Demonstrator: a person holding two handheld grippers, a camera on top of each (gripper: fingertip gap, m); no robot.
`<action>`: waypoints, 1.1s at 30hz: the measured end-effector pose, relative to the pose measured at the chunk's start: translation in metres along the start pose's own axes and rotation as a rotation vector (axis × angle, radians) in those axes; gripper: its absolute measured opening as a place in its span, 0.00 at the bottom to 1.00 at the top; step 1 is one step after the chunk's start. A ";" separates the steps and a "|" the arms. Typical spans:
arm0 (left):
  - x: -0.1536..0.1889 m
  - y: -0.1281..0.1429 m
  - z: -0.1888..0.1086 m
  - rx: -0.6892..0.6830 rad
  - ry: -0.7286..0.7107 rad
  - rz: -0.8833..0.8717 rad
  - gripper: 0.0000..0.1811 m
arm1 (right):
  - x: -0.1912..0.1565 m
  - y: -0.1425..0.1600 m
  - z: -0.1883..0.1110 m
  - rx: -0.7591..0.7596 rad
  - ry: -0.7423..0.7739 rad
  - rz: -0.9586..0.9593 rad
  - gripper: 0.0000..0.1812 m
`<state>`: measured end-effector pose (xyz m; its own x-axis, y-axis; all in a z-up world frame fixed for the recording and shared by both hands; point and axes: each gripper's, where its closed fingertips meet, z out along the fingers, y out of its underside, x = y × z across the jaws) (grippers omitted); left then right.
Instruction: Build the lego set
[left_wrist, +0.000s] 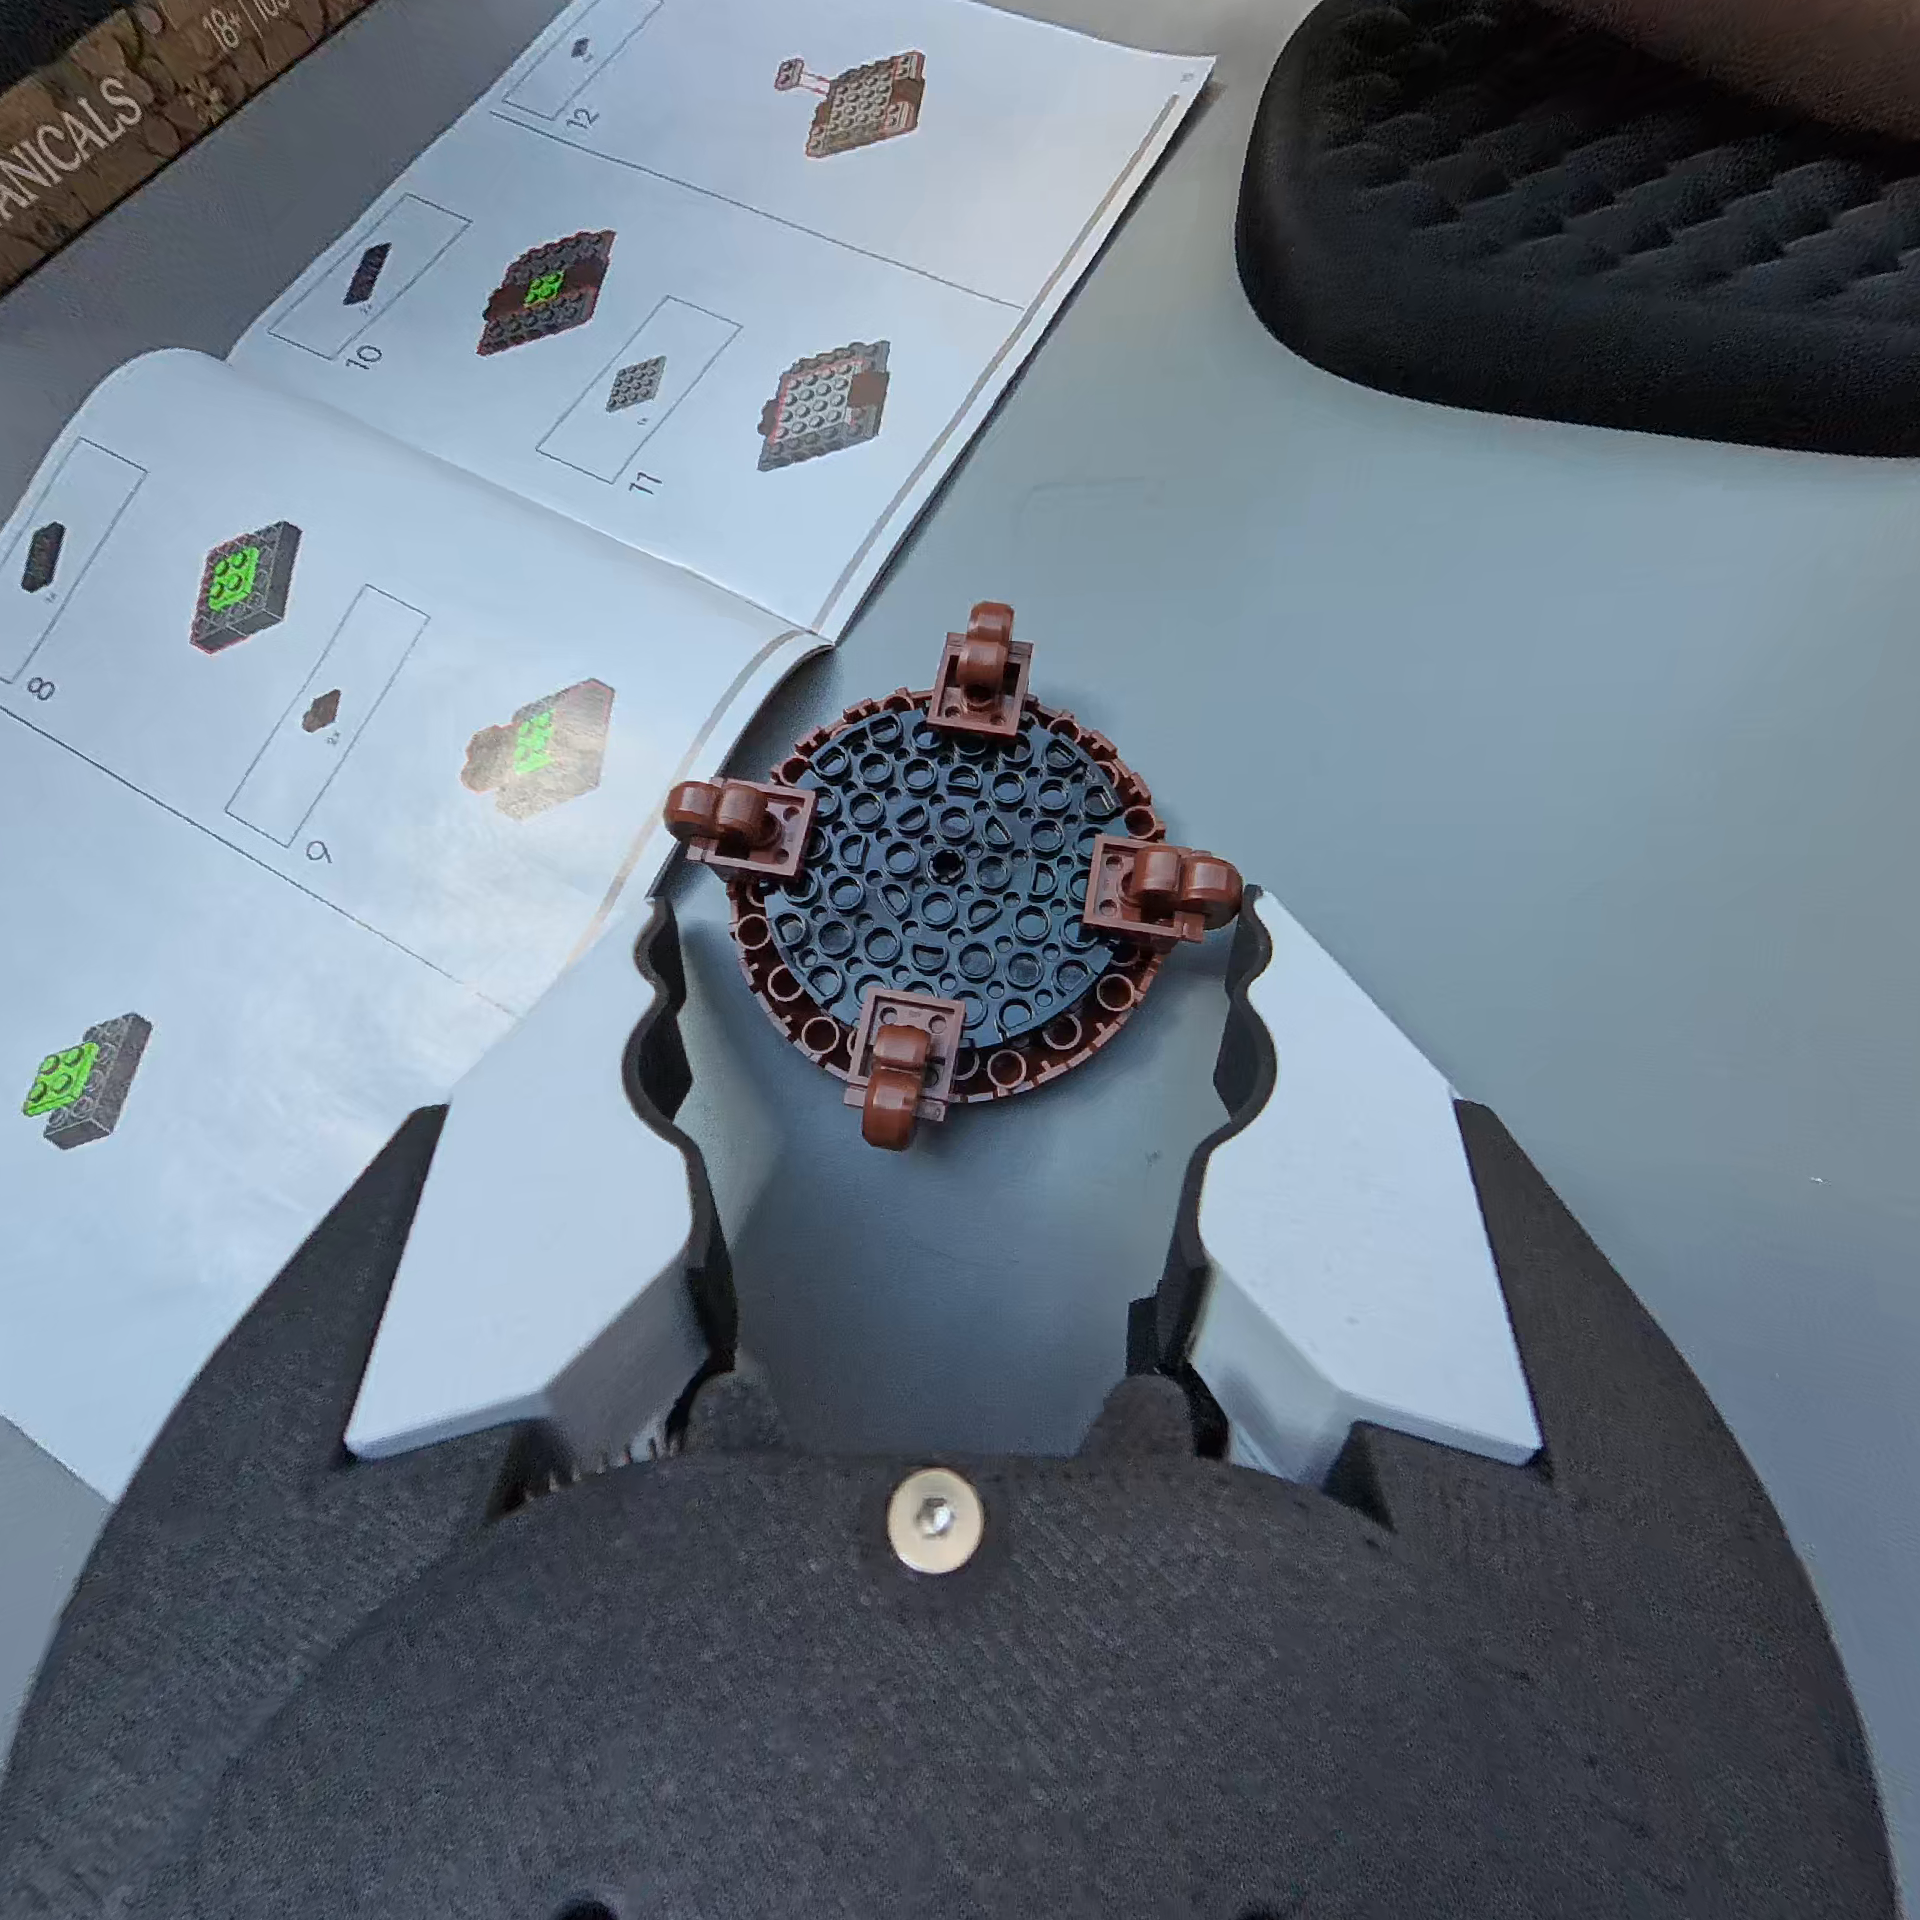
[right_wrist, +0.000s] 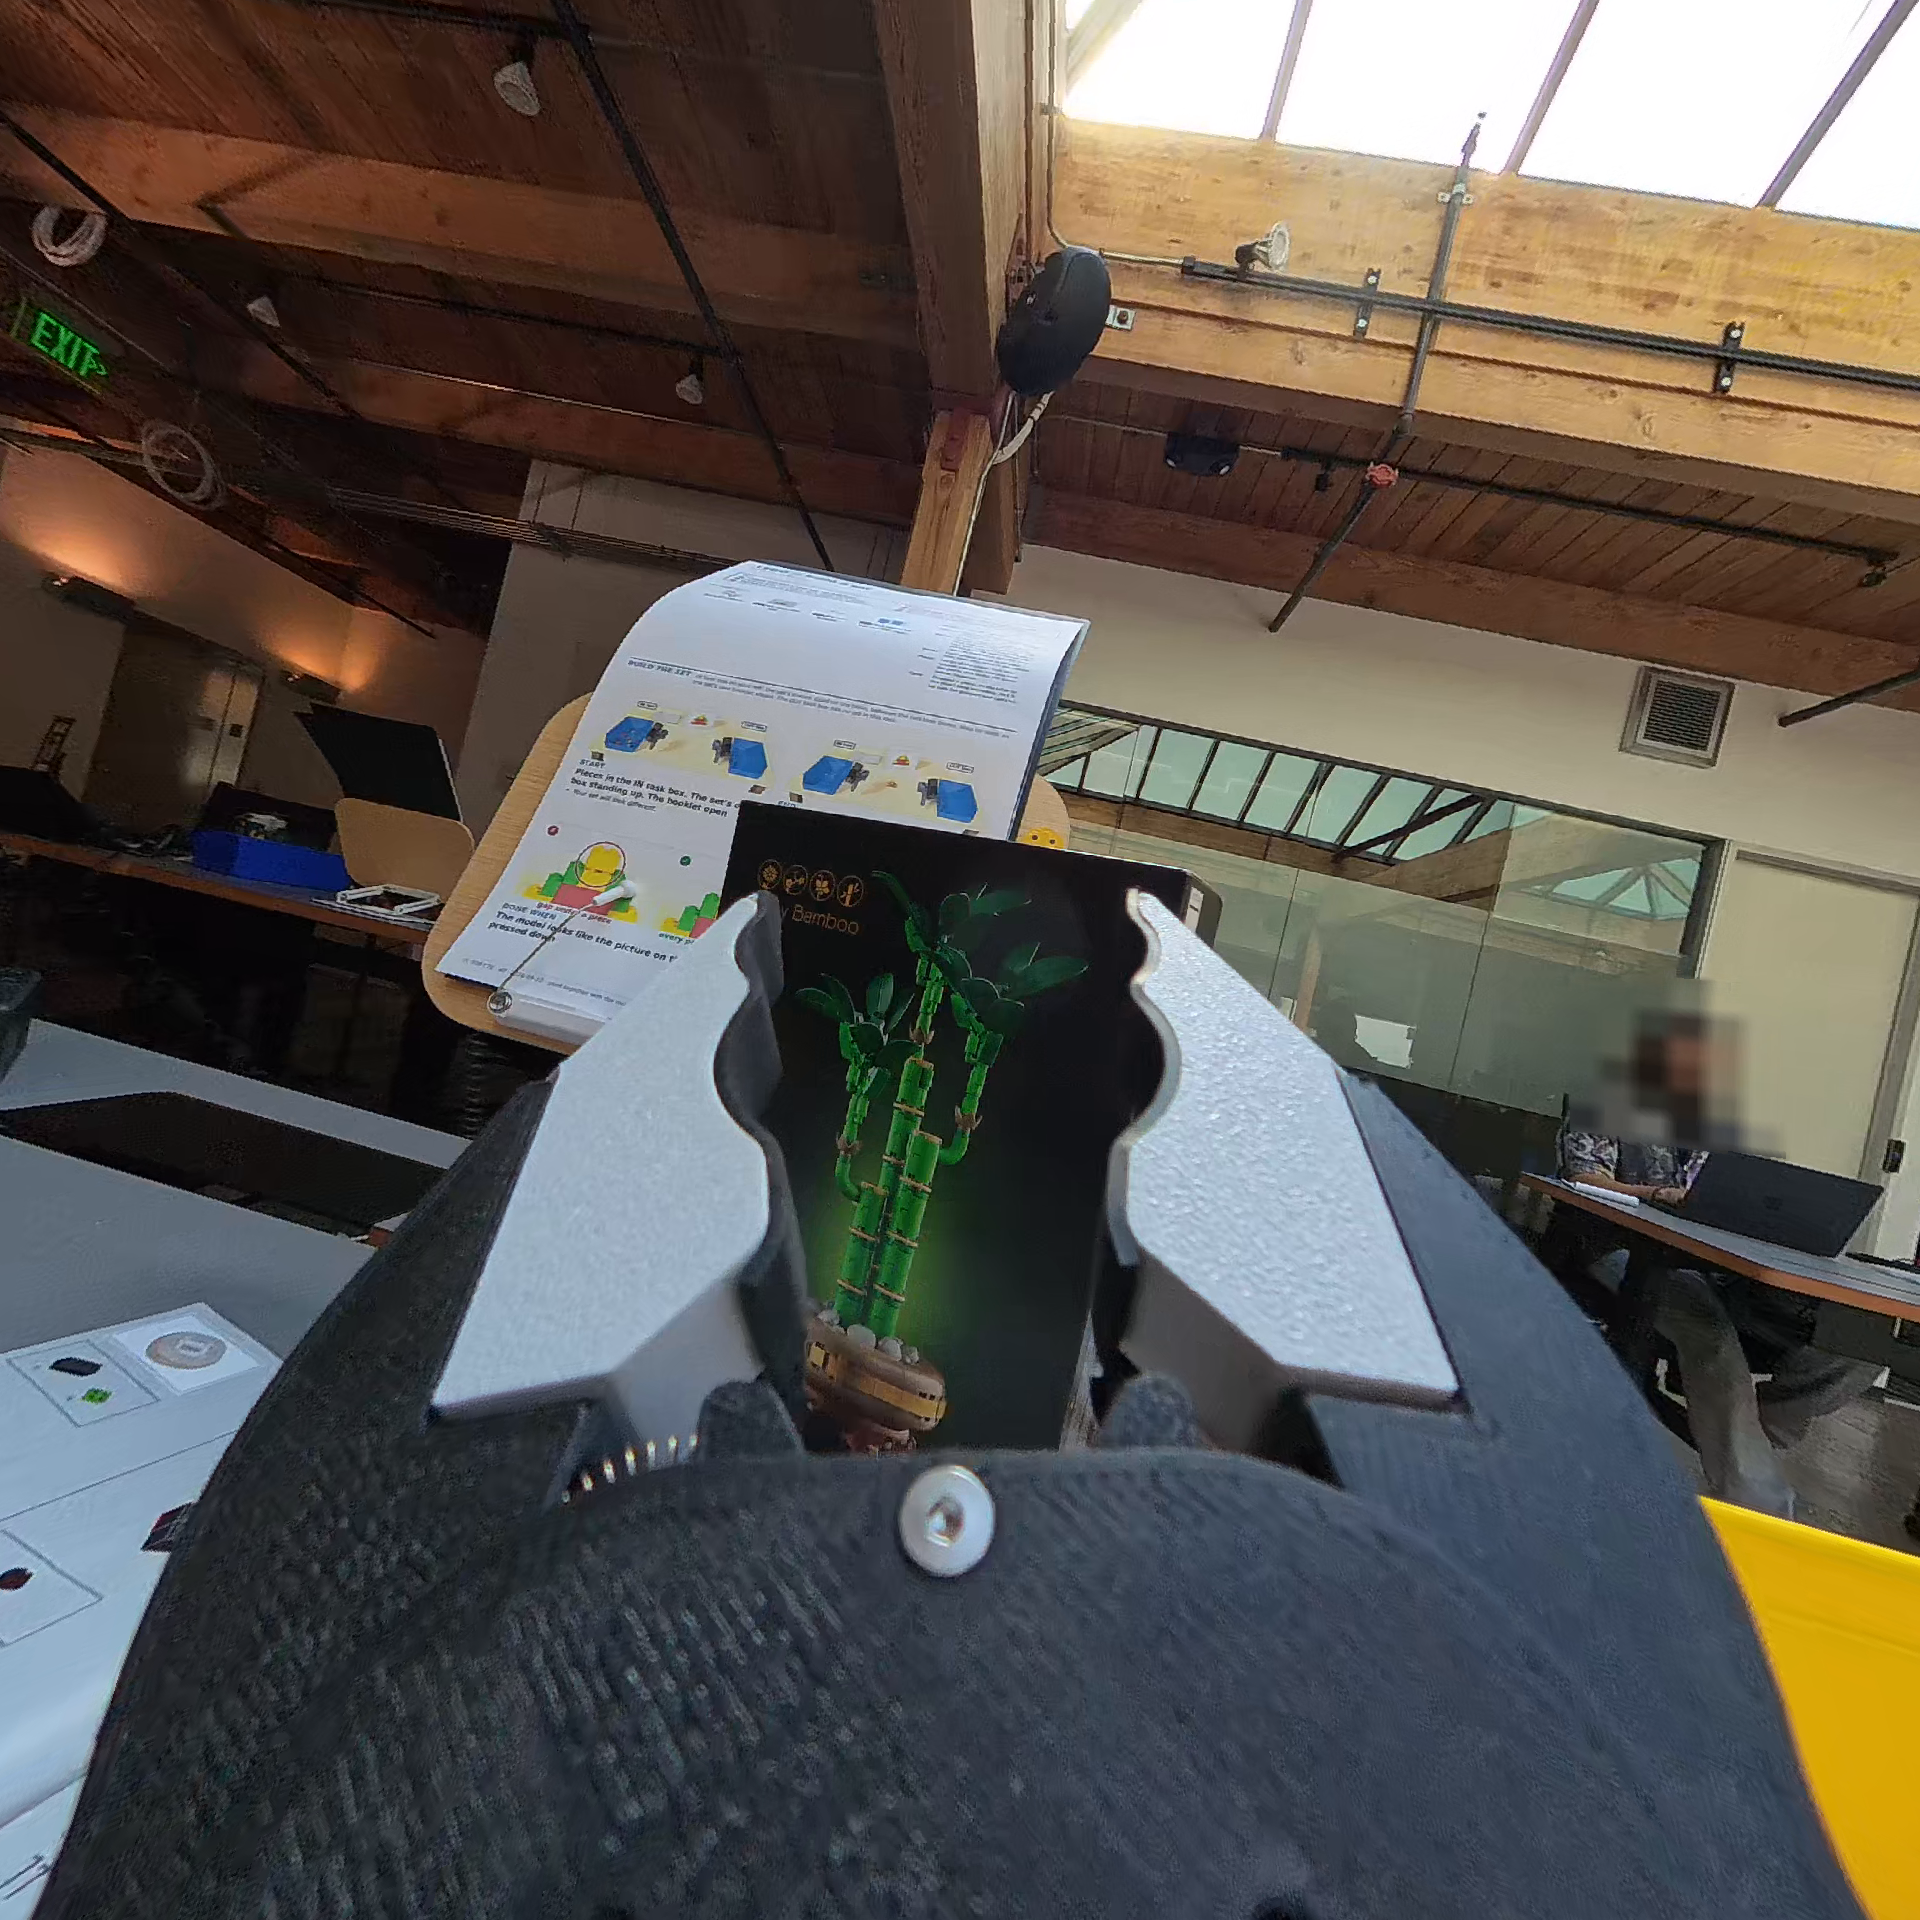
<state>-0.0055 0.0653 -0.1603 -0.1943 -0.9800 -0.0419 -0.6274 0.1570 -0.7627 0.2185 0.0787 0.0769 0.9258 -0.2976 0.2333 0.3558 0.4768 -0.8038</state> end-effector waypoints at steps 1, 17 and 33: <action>0.001 0.000 0.000 0.003 0.007 -0.001 0.56 | -0.001 0.001 0.000 -0.003 -0.003 0.007 0.35; 0.001 0.006 -0.008 -0.038 0.011 0.090 0.51 | -0.011 0.008 0.003 -0.032 -0.044 -0.001 0.35; -0.116 0.088 -0.117 -0.153 -0.399 -0.150 0.52 | -0.015 0.020 0.007 -0.079 -0.073 0.028 0.35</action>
<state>-0.1259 0.2071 -0.1470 0.1944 -0.9590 -0.2063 -0.7366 -0.0038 -0.6764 0.2128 0.0984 0.0609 0.9431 -0.2227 0.2470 0.3211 0.4167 -0.8505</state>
